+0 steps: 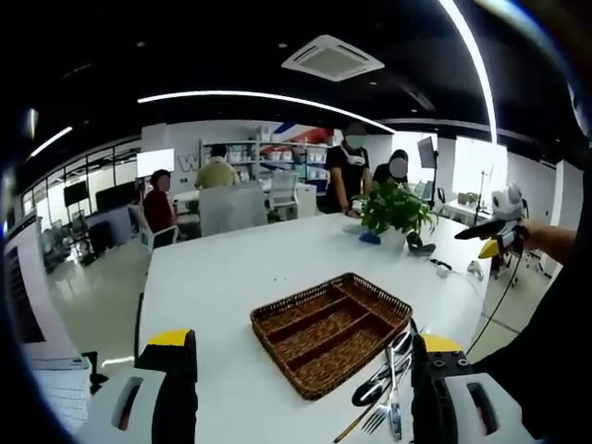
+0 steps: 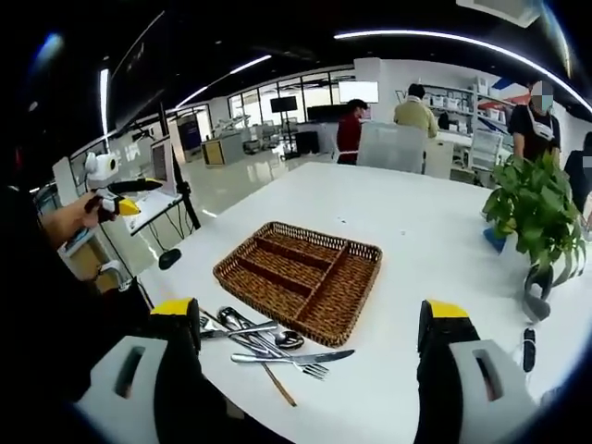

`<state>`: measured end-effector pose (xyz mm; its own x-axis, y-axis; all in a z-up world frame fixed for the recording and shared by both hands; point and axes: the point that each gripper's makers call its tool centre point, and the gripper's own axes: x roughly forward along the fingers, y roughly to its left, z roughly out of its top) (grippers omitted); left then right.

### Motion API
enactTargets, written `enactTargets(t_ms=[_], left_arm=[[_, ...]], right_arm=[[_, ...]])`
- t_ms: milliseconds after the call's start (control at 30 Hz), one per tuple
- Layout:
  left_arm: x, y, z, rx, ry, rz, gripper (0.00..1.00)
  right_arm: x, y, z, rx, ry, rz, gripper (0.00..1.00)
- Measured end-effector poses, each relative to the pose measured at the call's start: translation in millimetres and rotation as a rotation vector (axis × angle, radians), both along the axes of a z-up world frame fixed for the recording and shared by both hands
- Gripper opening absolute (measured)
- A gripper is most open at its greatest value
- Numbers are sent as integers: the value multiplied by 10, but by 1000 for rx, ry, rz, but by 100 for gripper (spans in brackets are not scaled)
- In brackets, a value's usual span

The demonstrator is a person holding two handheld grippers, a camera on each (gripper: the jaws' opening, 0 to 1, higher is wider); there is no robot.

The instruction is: Arrange the knives, forks, and spoons in their matching storage slots by inserting each utensil handle-first until every utensil is classified and aligned in the correct compartment

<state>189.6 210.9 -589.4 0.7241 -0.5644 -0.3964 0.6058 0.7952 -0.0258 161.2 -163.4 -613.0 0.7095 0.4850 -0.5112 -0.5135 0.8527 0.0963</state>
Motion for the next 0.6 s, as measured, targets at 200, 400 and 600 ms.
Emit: enactTargets(t_ms=[200, 400, 600], left_arm=[[-95, -400, 29, 28, 22, -23, 100], [-200, -673, 113, 69, -16, -33, 100], [-235, -836, 289, 84, -42, -37, 100]], right_arm=[[-64, -145, -60, -46, 1, 93, 100], [-66, -306, -87, -37, -32, 147, 100], [-96, -395, -79, -35, -39, 167, 100]])
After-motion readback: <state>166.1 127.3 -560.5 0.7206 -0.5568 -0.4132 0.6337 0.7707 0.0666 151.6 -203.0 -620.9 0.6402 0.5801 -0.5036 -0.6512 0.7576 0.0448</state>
